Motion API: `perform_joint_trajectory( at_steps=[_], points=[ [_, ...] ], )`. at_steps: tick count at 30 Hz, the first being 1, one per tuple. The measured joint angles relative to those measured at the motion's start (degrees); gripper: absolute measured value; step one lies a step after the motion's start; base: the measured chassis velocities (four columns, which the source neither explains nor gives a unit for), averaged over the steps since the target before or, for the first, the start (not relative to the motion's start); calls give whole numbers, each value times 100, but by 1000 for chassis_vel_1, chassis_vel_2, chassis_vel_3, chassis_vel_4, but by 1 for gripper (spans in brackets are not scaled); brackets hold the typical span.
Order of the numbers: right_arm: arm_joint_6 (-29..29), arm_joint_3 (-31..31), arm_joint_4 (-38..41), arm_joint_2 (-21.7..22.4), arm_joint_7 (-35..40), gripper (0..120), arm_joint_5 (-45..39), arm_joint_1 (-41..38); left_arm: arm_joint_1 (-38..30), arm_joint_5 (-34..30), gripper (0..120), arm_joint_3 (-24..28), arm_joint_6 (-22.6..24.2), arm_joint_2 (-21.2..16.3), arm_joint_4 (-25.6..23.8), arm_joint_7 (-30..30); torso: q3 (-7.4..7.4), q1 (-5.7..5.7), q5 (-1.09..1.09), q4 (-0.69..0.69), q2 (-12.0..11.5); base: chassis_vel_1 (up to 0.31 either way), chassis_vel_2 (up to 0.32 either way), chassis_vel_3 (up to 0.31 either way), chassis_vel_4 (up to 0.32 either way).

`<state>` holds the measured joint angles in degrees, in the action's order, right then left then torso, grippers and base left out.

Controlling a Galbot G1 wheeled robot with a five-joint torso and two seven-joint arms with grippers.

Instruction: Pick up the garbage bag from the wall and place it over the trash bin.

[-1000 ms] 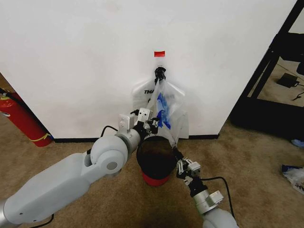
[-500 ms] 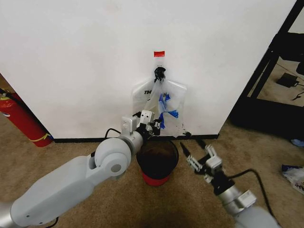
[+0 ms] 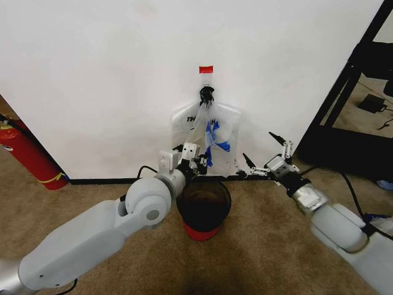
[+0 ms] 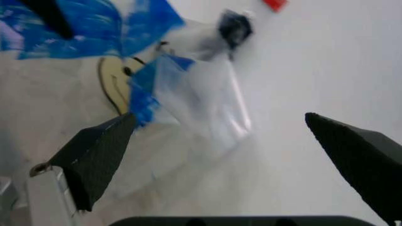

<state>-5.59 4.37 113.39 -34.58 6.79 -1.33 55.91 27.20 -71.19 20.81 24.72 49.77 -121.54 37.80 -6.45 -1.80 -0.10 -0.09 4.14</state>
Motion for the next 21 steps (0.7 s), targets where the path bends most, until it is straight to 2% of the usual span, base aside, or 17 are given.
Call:
perform_joint_trajectory(
  at_steps=[1,6,8,11,15,19,21],
  points=[
    [0,0,0,0,0,100,0,0,0,0,0,0,0,0,0,0,0,0,0,0,0,0,0,0,0],
    [-37,-1126,-629,-354,-113,100,532,-1103,-33,-7,0,2,-2,10,-14,0,0,0,-1,1,0,0,0,0,0],
    [-37,-1126,-629,-354,-113,100,532,-1103,-33,-7,0,2,-2,10,-14,0,0,0,-1,1,0,0,0,0,0],
    [-80,-1449,-1148,-737,-138,100,1379,-1604,-1,-12,0,1,-2,-5,-64,9,0,0,0,2,0,0,0,0,0],
    [-70,-1514,-1309,-796,-196,98,1870,-1720,12,-18,0,-2,-2,-34,-112,16,0,0,-1,0,0,0,0,0,0],
    [-63,-1510,-1447,-885,-204,83,2440,-1785,12,-24,0,-11,-2,-51,-131,16,1,0,-1,-1,0,0,0,0,0],
    [-63,-1510,-1455,-892,-205,81,2468,-1789,12,-25,0,-12,-2,-52,-132,16,1,0,-1,-1,0,0,0,0,0]
  ],
)
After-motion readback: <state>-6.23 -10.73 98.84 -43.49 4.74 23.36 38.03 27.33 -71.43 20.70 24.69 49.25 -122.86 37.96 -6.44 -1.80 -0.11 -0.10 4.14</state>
